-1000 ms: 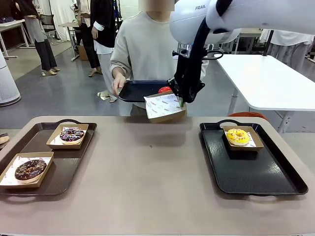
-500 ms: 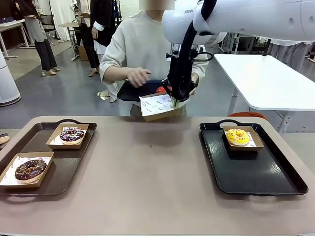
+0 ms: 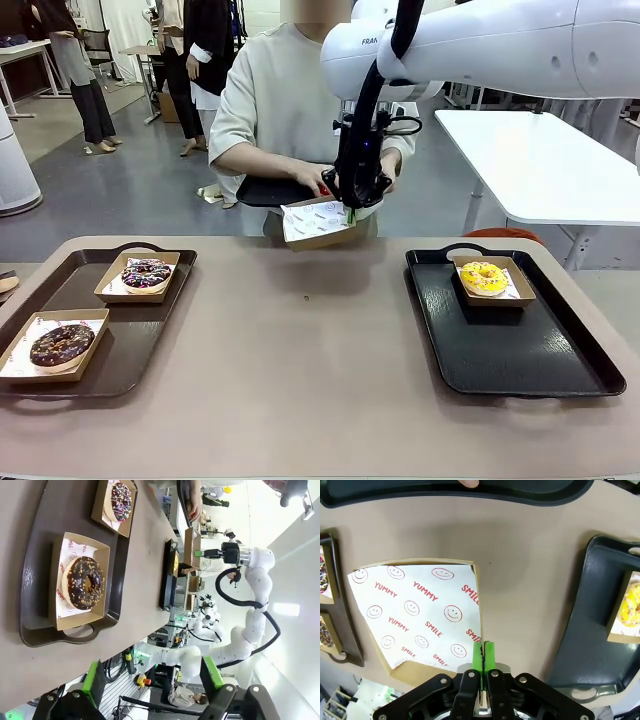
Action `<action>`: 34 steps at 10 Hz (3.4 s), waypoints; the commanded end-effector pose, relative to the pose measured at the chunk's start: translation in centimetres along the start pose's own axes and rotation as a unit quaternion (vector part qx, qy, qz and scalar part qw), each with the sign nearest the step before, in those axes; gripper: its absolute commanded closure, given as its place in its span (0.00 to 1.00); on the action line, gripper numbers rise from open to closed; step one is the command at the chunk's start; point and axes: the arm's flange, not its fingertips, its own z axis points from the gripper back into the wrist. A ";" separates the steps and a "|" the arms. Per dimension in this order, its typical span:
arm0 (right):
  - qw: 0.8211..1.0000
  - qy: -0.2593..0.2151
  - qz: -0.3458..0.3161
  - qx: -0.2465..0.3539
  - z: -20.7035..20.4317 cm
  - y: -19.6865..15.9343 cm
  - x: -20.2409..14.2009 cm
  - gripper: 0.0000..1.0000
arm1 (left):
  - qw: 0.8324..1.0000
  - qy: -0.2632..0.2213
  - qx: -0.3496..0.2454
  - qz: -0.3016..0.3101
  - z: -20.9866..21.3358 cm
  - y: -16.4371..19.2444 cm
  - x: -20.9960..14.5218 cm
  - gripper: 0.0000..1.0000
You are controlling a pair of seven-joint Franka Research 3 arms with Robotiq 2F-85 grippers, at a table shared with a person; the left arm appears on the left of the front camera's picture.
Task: Individually package the donuts and arrange them on the tray.
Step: Place the picked Paper togo box on the Handle tray while simultaneously picking up another Paper togo box from the table with the other hand, then place the picked Paper togo box on the Handle tray.
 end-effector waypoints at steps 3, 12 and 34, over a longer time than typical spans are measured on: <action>1.000 -0.001 0.000 0.001 -0.2 -0.2 0.1 1.00 | 1.000 -0.002 -0.001 0.001 0.1 0.1 0.0 0.00; 1.000 -0.001 0.000 0.001 -0.2 -0.2 0.1 1.00 | 1.000 -0.002 -0.001 0.001 0.1 0.1 0.0 0.00; 0.993 0.008 -0.112 0.039 3.9 -14.4 -13.8 0.99 | 1.000 -0.002 -0.001 0.001 0.1 0.1 0.0 0.00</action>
